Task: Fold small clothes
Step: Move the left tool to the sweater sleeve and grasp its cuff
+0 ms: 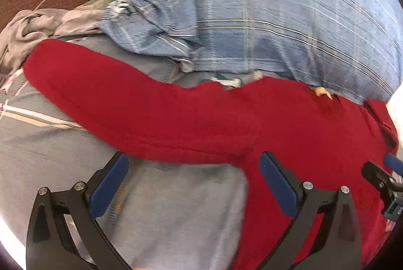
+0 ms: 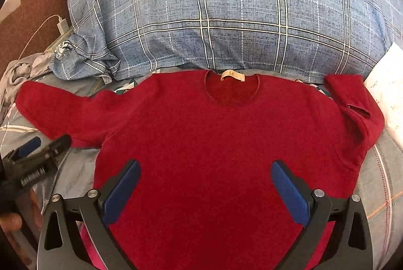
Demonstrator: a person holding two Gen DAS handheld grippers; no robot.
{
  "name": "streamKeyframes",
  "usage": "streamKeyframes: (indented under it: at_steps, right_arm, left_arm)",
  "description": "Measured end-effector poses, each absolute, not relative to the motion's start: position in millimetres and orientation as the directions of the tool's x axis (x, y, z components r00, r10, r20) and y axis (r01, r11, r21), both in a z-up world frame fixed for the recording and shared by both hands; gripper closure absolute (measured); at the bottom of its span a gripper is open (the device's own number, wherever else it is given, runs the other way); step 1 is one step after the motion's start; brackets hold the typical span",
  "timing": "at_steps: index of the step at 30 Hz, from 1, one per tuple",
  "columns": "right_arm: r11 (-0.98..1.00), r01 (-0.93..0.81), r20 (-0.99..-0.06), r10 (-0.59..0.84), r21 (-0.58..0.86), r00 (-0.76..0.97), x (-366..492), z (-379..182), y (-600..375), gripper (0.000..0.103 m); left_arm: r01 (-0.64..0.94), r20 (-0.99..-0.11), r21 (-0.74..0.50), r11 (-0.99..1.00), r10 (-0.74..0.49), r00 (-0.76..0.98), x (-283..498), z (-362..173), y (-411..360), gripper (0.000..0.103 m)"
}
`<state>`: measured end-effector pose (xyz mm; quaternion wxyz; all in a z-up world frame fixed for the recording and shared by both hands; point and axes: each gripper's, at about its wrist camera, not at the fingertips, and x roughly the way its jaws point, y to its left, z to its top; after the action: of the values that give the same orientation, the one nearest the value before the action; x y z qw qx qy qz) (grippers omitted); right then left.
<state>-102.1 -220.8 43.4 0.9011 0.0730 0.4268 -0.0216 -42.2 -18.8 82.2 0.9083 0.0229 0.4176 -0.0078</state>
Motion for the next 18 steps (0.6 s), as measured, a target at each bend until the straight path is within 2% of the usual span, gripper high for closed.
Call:
streamKeyframes:
  at_steps: [15,18]
  right_arm:
    - [0.989,0.08,-0.787,0.05,0.126,0.615,-99.4,39.1,-214.3,0.0]
    - [0.989,0.077,-0.79,0.052,0.124,0.61,-98.7,37.5,-214.3,0.0]
  left_arm:
    - [-0.295,-0.702,0.083,0.952,0.266,0.66,10.2,106.6,89.0,0.0]
    - [-0.33,-0.71,0.08,0.941,0.286,0.644,22.0,104.0,102.5,0.009]
